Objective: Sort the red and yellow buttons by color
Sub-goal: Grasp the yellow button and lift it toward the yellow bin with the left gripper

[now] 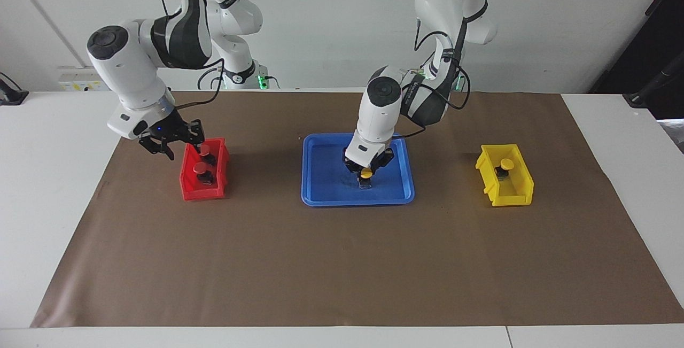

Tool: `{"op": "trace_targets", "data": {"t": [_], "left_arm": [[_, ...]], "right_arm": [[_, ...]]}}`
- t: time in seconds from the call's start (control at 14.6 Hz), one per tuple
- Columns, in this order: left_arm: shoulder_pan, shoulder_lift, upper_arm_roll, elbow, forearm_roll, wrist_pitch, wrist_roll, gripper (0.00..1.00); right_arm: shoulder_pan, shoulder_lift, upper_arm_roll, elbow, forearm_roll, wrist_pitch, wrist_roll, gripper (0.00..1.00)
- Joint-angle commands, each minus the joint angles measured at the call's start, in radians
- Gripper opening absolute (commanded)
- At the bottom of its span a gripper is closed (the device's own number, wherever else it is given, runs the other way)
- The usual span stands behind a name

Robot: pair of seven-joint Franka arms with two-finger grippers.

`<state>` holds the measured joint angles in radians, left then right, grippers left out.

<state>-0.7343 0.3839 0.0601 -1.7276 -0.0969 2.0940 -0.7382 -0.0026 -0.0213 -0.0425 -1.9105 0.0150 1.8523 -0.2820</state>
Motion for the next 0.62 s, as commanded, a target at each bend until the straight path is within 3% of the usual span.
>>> {"op": "trace_targets", "data": {"t": [0.0, 0.14, 0.34, 0.55], "left_arm": [[-0.016, -0.008, 0.021, 0.086, -0.004, -0.121, -0.006, 0.29], [0.022, -0.071, 0.044, 0.150, 0.000, -0.285, 0.025, 0.30], [0.212, -0.161, 0.053, 0.151, -0.001, -0.448, 0.366, 0.27], [0.402, -0.200, 0.063, 0.126, 0.041, -0.473, 0.628, 0.26]], "right_arm": [[-0.013, -0.015, 0.003, 0.109, -0.004, -0.128, 0.052, 1.00], [-0.025, -0.008, 0.000, 0.195, -0.009, -0.215, 0.096, 1.00], [-0.057, -0.009, -0.002, 0.217, -0.010, -0.266, 0.110, 1.00], [-0.132, -0.023, -0.003, 0.222, -0.007, -0.268, 0.110, 1.00]]}}
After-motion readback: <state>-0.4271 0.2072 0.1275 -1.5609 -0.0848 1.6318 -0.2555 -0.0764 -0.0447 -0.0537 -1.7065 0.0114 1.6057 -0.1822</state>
